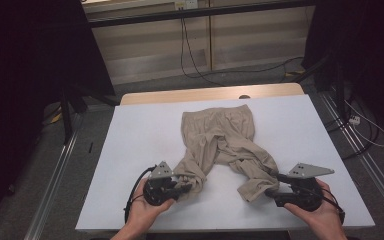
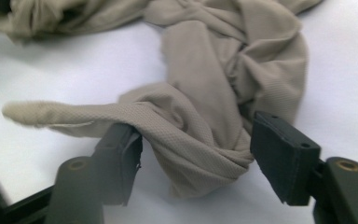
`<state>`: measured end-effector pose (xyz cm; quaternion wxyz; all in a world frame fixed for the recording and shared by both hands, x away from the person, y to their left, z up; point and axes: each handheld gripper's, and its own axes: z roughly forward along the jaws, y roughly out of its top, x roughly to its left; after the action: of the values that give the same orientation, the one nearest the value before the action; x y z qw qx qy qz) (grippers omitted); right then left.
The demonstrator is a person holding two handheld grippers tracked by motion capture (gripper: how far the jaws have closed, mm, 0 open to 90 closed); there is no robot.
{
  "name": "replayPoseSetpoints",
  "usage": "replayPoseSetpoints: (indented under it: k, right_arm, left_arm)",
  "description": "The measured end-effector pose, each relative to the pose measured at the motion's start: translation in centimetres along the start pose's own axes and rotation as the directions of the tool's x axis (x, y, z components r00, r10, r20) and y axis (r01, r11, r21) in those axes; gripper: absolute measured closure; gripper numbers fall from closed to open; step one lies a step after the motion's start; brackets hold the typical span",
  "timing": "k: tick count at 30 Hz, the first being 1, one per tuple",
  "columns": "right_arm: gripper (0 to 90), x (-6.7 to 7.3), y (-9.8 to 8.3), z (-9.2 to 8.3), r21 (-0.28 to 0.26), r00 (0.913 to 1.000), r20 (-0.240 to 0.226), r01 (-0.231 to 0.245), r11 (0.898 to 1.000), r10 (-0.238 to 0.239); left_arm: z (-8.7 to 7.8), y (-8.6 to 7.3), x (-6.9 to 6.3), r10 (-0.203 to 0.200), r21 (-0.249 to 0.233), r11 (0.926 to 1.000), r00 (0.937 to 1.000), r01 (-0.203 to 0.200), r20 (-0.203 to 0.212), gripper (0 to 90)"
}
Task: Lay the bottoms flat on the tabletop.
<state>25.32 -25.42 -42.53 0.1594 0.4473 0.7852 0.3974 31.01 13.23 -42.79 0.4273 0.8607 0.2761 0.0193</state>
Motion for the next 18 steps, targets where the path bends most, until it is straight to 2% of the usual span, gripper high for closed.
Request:
replayPoseSetpoints:
  k: [4,6,7,8,9,10,11,12,13,15,16,18]
  right_arm:
    - [30.8,0.9,0.5,0.0,-0.037,0.9995,-0.031,-0.001,0.999,0.000]
    - [30.7,1.3,0.8,0.1,-0.038,0.9990,-0.040,0.020,0.999,-0.022]
    - [30.7,1.5,0.9,0.2,-0.043,0.9990,-0.037,0.023,0.999,-0.025]
    - [30.7,1.7,1.0,0.2,-0.043,0.9987,-0.039,0.031,0.999,-0.033]
    - [30.7,1.8,1.1,0.2,-0.043,0.9981,-0.039,0.046,0.998,-0.048]
    - [30.4,2.0,1.2,0.2,-0.049,0.9982,-0.040,0.043,0.998,-0.045]
    - [30.4,2.0,1.3,0.0,-0.060,0.9978,-0.052,0.038,0.997,-0.041]
    - [30.4,2.1,1.4,0.0,-0.068,0.9975,-0.056,0.039,0.997,-0.043]
    - [30.4,2.2,1.5,-0.2,-0.082,0.9976,-0.053,0.040,0.996,-0.044]
    - [30.7,2.5,2.0,-0.2,-0.097,0.9968,-0.059,0.048,0.994,-0.054]
    - [32.6,2.5,2.1,-0.1,-0.103,0.9970,-0.057,0.047,0.994,-0.053]
    - [57.2,2.6,2.7,0.3,-0.117,0.9957,-0.061,0.062,0.991,-0.070]
  left_arm:
    - [0.1,-0.4,-2.3,0.041,0.012,0.9991,0.9972,-0.041,0.063,81.9]
    - [0.3,-0.6,-3.1,0.057,0.021,0.9980,0.9940,-0.059,0.093,80.9]
    - [0.3,-0.6,-3.2,0.068,0.020,0.9973,0.9937,-0.070,0.089,78.7]
    - [0.3,-0.5,-3.2,0.070,0.014,0.9974,0.9949,-0.071,0.073,72.4]
    - [0.1,-0.4,-3.0,0.065,0.003,0.9979,0.9957,-0.065,0.065,64.7]
    - [-0.2,-0.2,-2.7,0.056,-0.019,0.9983,0.9960,-0.055,0.069,61.8]
    - [-0.4,-0.1,-2.5,0.055,-0.036,0.9979,0.9968,-0.053,0.057,60.0]
    - [-0.8,0.2,-2.1,0.051,-0.058,0.9971,0.9984,-0.049,0.025,56.1]
    - [-1.1,0.4,-1.6,0.043,-0.076,0.9963,0.9990,-0.041,0.016,50.8]
    - [-1.4,0.9,-0.9,0.034,-0.106,0.9937,0.9994,-0.034,-0.005,49.5]
    - [-1.3,1.2,-0.3,0.023,-0.113,0.9932,0.9992,-0.027,-0.033,46.8]
    - [-0.9,1.6,0.4,0.009,-0.123,0.9922,0.9990,-0.015,-0.044,41.6]
